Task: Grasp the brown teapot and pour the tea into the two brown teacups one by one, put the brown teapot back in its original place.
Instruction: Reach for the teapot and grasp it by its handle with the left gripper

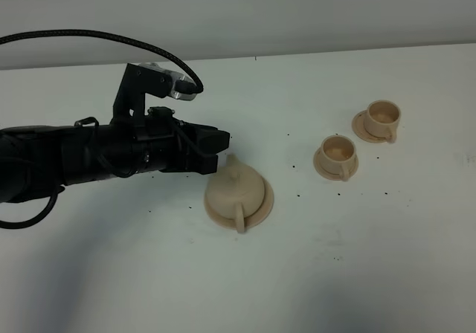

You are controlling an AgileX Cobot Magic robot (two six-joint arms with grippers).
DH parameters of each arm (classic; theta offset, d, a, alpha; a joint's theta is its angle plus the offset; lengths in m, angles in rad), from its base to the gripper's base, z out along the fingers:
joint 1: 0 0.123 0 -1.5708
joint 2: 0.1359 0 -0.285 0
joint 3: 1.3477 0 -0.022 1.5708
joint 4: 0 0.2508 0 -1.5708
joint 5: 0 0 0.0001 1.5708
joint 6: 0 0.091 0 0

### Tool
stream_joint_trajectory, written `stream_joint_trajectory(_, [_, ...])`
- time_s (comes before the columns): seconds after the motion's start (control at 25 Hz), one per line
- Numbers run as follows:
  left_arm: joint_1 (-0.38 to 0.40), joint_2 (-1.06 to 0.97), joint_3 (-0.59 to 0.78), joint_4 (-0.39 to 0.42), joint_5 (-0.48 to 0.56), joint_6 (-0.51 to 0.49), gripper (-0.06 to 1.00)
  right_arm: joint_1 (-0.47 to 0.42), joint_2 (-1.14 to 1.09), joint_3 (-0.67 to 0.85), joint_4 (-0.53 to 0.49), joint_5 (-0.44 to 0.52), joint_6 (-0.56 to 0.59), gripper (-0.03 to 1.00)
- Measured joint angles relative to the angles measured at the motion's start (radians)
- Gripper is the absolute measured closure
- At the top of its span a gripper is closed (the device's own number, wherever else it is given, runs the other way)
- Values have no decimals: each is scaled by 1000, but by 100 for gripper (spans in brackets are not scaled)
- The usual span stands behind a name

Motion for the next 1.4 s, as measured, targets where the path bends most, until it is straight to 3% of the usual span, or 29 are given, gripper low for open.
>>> stream_joint_trajectory(0.08, [-4, -13, -4, 29, -35, -6, 70, 0, 0, 2, 2, -1, -2, 73])
stream_joint_trajectory(0.2, [-34, -47, -21, 134, -115, -71, 70, 0, 0, 6, 3, -2, -2, 73])
stream_joint_trajectory(0.32, [-75, -88, -59, 271, -179, -192, 70, 0, 0, 6, 3, -2, -2, 73])
stream_joint_trajectory(0.48, [-108, -110, -135, 506, -182, -397, 70, 0, 0, 6, 4, -2, -2, 73])
stream_joint_trajectory(0.76, [-110, -110, -234, 1043, -106, -940, 70, -1, 0, 6, 6, -2, -2, 73])
stream_joint_trajectory(1.0, [-110, -110, -338, 1503, 117, -1531, 70, -1, 0, 6, 7, -2, -2, 73])
stream_joint_trajectory(1.16, [-110, -110, -375, 1625, 307, -1743, 70, -1, 0, 6, 7, -2, -2, 73])
stream_joint_trajectory(1.4, [-110, -106, -380, 1599, 473, -1783, 70, -1, 0, 6, 7, -2, -2, 73])
